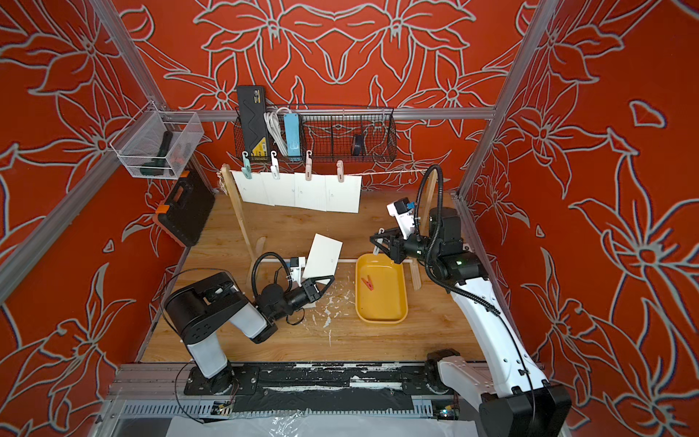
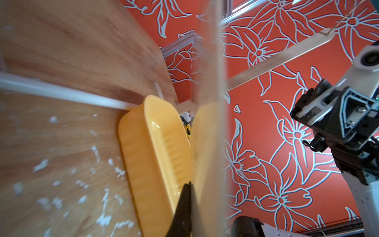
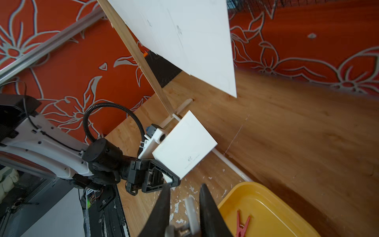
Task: Remove the postcards from the strings
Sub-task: Place the postcard on the postcard.
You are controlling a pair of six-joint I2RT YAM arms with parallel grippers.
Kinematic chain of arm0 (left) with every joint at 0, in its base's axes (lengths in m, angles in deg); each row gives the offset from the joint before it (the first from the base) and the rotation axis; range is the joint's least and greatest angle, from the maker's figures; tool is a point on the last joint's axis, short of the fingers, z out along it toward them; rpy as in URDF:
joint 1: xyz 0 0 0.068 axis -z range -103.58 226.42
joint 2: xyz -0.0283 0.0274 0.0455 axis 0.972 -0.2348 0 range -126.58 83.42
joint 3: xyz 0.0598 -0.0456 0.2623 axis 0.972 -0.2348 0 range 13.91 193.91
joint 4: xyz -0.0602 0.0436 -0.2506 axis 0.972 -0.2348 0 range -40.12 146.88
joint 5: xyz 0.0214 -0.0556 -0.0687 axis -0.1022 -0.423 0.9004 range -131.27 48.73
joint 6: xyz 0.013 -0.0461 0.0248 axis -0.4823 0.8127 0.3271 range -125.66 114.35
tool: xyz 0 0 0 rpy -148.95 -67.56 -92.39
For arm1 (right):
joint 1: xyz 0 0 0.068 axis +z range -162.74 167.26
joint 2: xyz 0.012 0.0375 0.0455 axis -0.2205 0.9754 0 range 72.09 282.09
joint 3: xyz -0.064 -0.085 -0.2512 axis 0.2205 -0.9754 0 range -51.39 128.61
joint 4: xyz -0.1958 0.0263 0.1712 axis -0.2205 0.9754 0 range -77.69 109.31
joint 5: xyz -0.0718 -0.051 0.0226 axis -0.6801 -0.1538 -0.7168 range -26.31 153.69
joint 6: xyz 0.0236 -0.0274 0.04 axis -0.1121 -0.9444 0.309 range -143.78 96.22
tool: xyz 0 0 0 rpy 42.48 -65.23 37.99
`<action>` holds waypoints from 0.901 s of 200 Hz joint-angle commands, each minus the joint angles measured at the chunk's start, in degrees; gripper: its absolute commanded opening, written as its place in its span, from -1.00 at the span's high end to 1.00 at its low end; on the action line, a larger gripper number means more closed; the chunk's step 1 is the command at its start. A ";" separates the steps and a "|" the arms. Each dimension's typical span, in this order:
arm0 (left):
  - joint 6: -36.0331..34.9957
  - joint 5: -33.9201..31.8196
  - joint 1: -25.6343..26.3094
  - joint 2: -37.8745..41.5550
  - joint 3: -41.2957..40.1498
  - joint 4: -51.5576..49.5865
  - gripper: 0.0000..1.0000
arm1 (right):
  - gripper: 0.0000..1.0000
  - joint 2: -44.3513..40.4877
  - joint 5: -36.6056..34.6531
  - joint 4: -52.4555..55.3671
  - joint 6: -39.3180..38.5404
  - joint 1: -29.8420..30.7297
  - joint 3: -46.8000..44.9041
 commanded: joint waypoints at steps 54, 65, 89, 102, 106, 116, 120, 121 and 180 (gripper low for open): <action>2.45 -3.13 -1.51 0.45 -11.47 12.59 1.00 | 0.56 -3.17 -13.34 -9.84 7.44 4.64 -17.34; 3.46 -2.96 -1.68 -0.56 -11.80 12.59 1.00 | 0.56 -2.71 -14.77 -10.93 8.22 5.05 -19.13; 5.23 -3.54 -1.70 -2.39 -12.13 12.57 1.00 | 0.56 -1.90 -18.07 -11.96 9.01 5.95 -21.44; 6.17 -3.66 -1.70 -3.63 -12.41 12.58 1.00 | 0.54 -0.76 -19.85 -11.38 9.23 6.14 -21.58; 6.25 -3.73 -1.71 -3.96 -12.44 12.54 1.00 | 0.52 -0.30 -20.40 -11.27 9.35 6.23 -21.61; 6.64 -4.24 -1.72 -4.62 -12.78 12.59 0.89 | 0.52 1.12 -20.64 -10.60 9.02 6.23 -21.42; 7.13 -4.78 -1.71 -4.83 -13.01 12.59 0.86 | 0.52 1.85 -20.61 -9.95 8.62 6.31 -21.15; 7.24 -4.94 -1.75 -4.86 -13.13 12.54 0.85 | 0.52 2.00 -20.70 -9.89 8.60 6.32 -21.15; 8.48 -6.40 -1.97 -2.88 -14.71 10.91 0.59 | 0.50 4.90 -23.29 -12.06 9.19 7.79 -23.34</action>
